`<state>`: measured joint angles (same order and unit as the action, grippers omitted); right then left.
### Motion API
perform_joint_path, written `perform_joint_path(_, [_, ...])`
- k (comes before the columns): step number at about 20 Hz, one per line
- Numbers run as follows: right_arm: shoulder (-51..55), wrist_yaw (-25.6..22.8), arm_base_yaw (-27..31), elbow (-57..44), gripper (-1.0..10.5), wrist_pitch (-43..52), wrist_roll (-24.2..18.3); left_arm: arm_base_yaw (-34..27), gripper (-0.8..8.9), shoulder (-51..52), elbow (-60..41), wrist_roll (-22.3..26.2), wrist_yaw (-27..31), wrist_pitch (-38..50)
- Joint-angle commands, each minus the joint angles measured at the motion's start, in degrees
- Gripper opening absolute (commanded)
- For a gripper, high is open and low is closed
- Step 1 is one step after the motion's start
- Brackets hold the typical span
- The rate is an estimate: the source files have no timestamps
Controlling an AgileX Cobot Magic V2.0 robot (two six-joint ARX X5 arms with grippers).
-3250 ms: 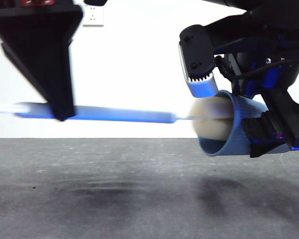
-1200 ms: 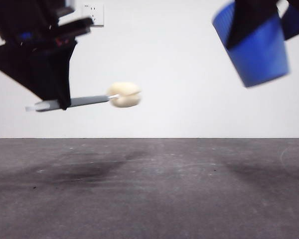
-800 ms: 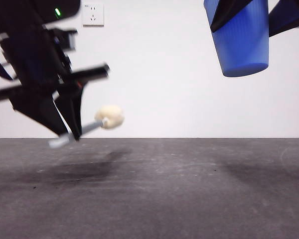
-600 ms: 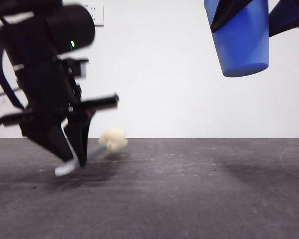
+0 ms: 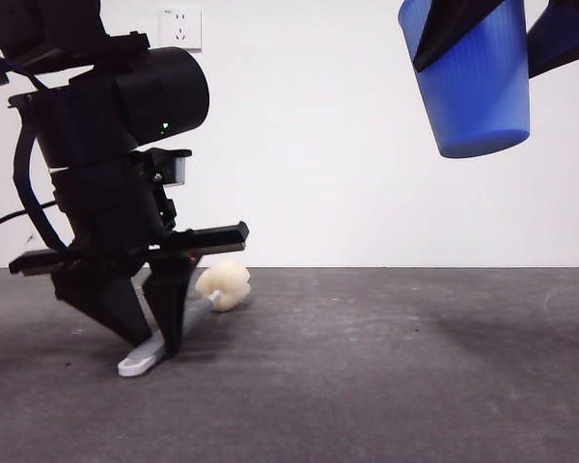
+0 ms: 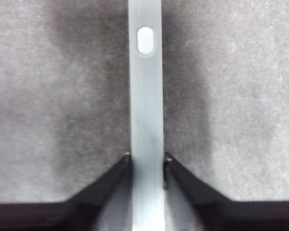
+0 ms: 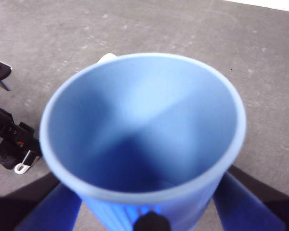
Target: Pick up the cup brush,pick up the cup,insert the brush into the cup,clean the cup,put the cup brush back,put the cup back to the fixed position on the table
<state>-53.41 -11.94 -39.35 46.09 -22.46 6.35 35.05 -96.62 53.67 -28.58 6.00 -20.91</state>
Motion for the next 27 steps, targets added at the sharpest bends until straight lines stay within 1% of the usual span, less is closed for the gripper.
perform_joint_path(1, [-1.0, 0.0, 0.0, 0.1, -0.1, 1.5, 0.7, 0.2, 3.50, -1.2, -0.8, 0.1, -1.1, -1.3])
perform_joint_path(3, [-2.7, 0.1, 0.0, -1.0, -0.1, 5.8, 0.6, 0.2, 3.50, -0.2, -0.8, 0.7, -1.9, -1.5])
perform_joint_path(6, [-6.0, 0.1, 0.0, -4.5, -0.1, 15.4, 0.5, 0.2, 3.50, 2.9, -0.8, 1.9, -1.8, -1.8])
perform_joint_path(8, [-9.0, 0.5, 0.5, -6.4, -0.1, 20.1, -1.3, 0.2, 3.50, 6.1, -0.8, 2.3, -2.4, -2.4])
perform_joint_path(10, [-12.8, 4.7, 2.2, -8.3, -0.1, 25.7, -1.9, 0.3, 3.50, 10.0, -0.7, 3.3, -4.9, -3.5])
perform_joint_path(11, [-15.2, 5.7, 3.2, -8.8, -0.1, 28.1, -1.9, 0.3, 3.50, 12.2, -0.7, 3.3, -6.6, -4.4])
perform_joint_path(12, [-17.8, 5.7, 4.2, -9.0, -0.1, 30.2, -2.1, 0.3, 3.50, 14.7, -0.7, 3.6, -8.2, -5.7])
perform_joint_path(13, [-20.5, 6.2, 5.4, -9.0, -0.1, 32.6, -3.1, 0.3, 3.50, 17.4, -0.7, 4.4, -9.4, -6.9])
perform_joint_path(14, [-23.1, 7.0, 6.4, -9.0, -0.1, 35.4, -3.8, 0.5, 3.50, 20.3, -0.7, 4.9, -9.5, -8.5])
perform_joint_path(16, [-27.7, 10.8, 9.3, -9.0, -0.1, 40.6, -3.9, 0.7, 3.50, 26.1, -0.7, 4.9, -9.5, -11.0])
perform_joint_path(20, [-36.0, 12.9, 13.6, -9.0, -0.1, 47.8, -4.4, 0.7, 3.50, 35.9, -0.7, 5.0, -9.1, -15.3])
perform_joint_path(21, [-37.4, 14.7, 14.6, -9.0, -0.1, 49.3, -4.5, 0.7, 3.50, 37.7, -0.7, 5.1, -9.1, -16.2])
perform_joint_path(22, [-38.8, 15.7, 15.1, -9.0, -0.1, 51.1, -4.6, 0.7, 3.49, 39.0, -0.8, 5.1, -8.9, -16.7])
perform_joint_path(24, [-40.8, 16.1, 15.3, -9.0, -0.1, 53.8, -5.5, 0.7, 3.50, 40.6, -0.8, 5.1, -7.8, -17.0])
perform_joint_path(27, [-41.9, 16.1, 15.3, -9.0, -0.1, 54.6, -6.8, 0.7, 3.49, 40.7, -0.7, 5.1, -7.6, -17.3])
